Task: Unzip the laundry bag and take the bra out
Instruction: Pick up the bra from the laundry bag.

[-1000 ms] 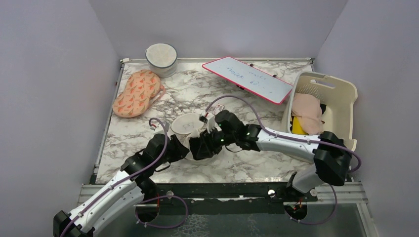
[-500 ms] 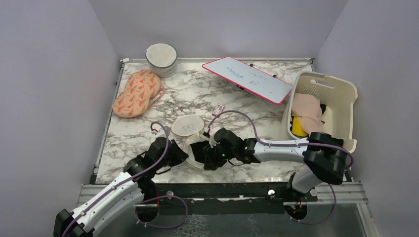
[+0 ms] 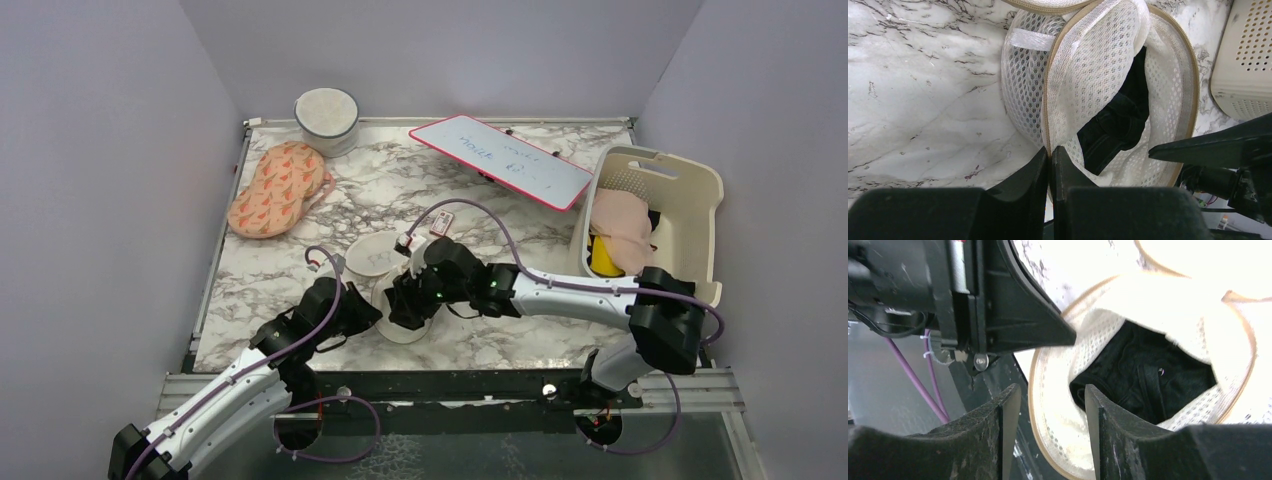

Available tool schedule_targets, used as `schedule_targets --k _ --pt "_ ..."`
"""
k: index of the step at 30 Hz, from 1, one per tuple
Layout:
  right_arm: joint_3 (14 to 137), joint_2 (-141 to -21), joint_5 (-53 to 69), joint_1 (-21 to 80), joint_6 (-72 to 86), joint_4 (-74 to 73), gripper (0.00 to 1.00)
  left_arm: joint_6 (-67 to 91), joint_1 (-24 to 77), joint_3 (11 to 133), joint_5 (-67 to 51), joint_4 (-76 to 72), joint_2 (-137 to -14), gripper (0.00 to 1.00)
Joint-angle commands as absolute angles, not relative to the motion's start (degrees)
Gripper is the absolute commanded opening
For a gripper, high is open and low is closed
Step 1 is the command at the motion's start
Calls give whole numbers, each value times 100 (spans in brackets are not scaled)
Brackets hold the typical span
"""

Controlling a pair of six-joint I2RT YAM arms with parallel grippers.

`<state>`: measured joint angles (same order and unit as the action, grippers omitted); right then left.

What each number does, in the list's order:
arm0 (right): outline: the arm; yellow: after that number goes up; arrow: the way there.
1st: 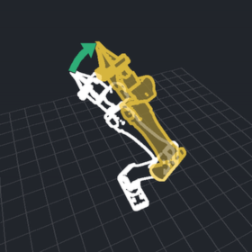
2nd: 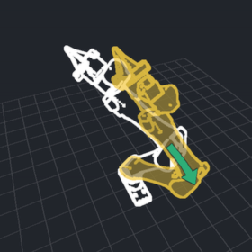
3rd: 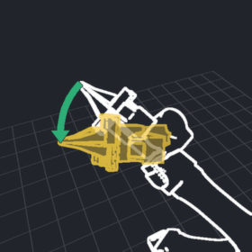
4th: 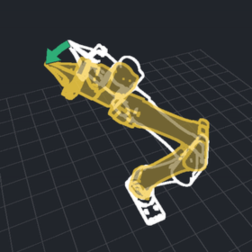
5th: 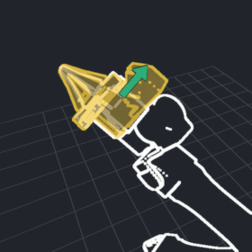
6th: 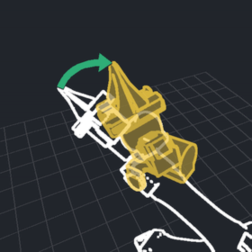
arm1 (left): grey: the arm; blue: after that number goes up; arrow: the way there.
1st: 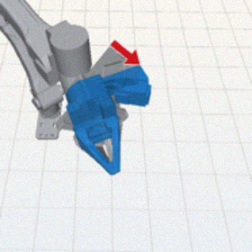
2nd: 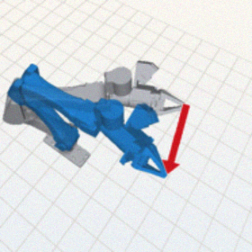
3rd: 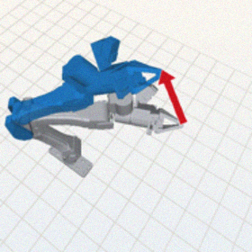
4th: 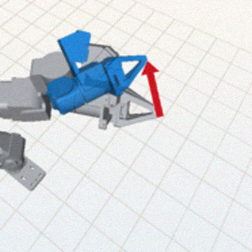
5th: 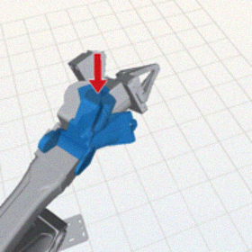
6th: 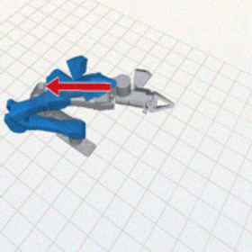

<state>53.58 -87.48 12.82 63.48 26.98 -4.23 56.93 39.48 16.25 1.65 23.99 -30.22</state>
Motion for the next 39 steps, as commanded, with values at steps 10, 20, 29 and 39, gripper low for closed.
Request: schedule_targets --k 10,20,29,39 --pt "5884 -9631 486 6442 234 65 49 5482 3964 1945 116 2256 -2975 0" --pt "5804 -9917 -171 6443 7 828 47 5406 3968 2020 25 2277 -2995 0" --pt "5944 -10216 -335 6449 105 843 36 5380 3964 2033 -4 2304 -2958 0" --pt "5996 -10467 -810 6446 198 802 46 5388 3968 2021 8 2352 -2870 0"
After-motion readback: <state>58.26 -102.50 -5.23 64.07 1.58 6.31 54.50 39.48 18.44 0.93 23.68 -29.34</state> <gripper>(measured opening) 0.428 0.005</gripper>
